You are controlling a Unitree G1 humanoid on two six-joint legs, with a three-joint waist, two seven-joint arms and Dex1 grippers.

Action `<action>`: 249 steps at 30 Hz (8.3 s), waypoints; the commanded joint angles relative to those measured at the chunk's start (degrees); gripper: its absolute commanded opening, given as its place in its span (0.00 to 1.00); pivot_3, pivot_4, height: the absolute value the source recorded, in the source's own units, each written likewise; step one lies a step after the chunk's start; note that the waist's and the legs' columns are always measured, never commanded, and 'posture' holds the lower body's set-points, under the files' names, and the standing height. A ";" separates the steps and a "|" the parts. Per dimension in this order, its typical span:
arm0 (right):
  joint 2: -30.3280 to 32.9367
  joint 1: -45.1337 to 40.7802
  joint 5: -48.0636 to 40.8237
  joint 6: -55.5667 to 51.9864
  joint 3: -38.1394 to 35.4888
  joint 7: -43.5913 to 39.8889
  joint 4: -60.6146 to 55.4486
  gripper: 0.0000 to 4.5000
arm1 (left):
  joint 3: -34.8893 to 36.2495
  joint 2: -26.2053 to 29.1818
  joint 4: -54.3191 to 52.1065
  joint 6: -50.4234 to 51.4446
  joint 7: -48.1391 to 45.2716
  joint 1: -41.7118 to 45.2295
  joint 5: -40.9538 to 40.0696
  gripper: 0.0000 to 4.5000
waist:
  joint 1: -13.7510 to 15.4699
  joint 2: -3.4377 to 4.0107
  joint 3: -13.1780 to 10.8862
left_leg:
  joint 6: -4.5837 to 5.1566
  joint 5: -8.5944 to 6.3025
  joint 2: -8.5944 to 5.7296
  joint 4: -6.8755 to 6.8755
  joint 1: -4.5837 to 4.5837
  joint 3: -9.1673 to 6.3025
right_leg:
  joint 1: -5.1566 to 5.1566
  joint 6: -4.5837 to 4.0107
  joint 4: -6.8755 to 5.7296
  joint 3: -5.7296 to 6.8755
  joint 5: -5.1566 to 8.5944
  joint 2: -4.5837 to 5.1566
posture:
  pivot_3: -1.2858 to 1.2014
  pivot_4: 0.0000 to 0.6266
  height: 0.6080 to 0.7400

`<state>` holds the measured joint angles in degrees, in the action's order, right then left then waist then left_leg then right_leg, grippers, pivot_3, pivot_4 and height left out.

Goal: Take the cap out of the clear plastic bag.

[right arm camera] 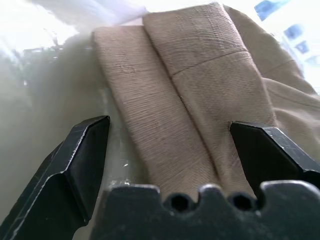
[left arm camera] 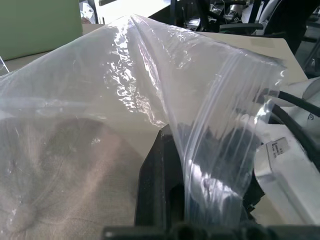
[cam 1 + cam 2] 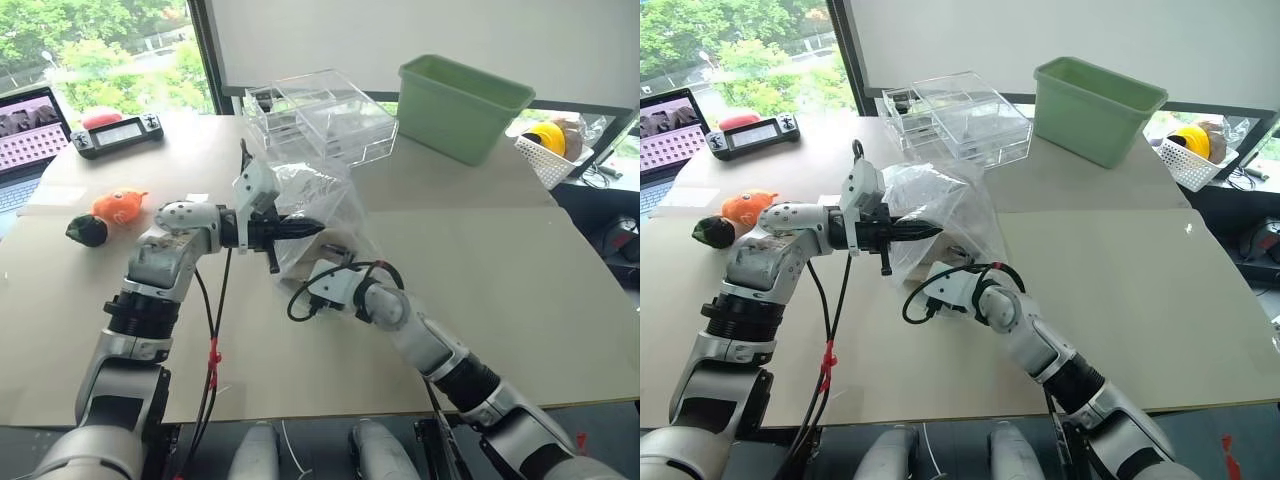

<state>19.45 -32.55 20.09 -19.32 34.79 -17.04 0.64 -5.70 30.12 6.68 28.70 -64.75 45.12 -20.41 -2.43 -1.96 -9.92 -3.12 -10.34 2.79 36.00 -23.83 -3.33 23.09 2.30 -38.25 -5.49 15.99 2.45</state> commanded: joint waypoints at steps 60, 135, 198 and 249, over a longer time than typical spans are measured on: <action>-0.93 21.22 2.75 -15.73 -17.48 -14.74 -36.31 0.02 | -7.13 1.79 1.39 -19.49 2.65 -7.25 14.75 0.00 | 0.27 -0.01 0.02 | 0.00 0.00 0.00 -0.06 0.01 0.01 | -0.03 0.28 0.10 0.00 0.16 0.01 | 0.52 0.24 0.96; -10.82 32.90 22.22 -21.31 -19.13 -28.21 -53.86 0.02 | -6.53 2.30 6.64 -20.72 0.04 -7.84 15.98 0.00 | 0.84 -0.54 1.12 | -0.24 -0.28 0.04 -0.02 0.75 0.00 | -0.82 0.43 0.26 0.00 0.65 0.00 | 0.52 0.24 0.96; 8.05 5.02 -35.17 -32.71 -39.97 -6.27 -50.55 0.02 | 0.55 11.56 26.98 -81.75 19.59 -12.40 29.10 0.00 | -0.25 0.55 0.29 | -0.21 -0.27 -0.14 -0.23 -0.41 0.04 | 0.44 0.02 0.19 -0.07 0.36 0.21 | 0.52 0.24 0.96; 4.02 13.50 -59.79 -22.45 -52.39 -14.28 -19.23 0.98 | 13.28 16.11 -7.32 -0.40 20.03 -25.97 -34.43 1.00 | -0.30 0.33 0.09 | -0.21 -0.28 0.04 -0.09 0.63 0.06 | -0.67 0.46 0.22 -0.08 0.54 0.02 | 0.52 0.24 0.96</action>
<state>23.88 -18.03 -38.99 -42.66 -15.35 -33.84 -19.04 2.48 48.46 -1.91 27.66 -51.86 18.56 -53.83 -2.73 -1.62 -9.83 -3.33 -10.62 2.83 35.90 -23.22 -3.29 22.44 2.75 -38.01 -5.56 16.52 2.47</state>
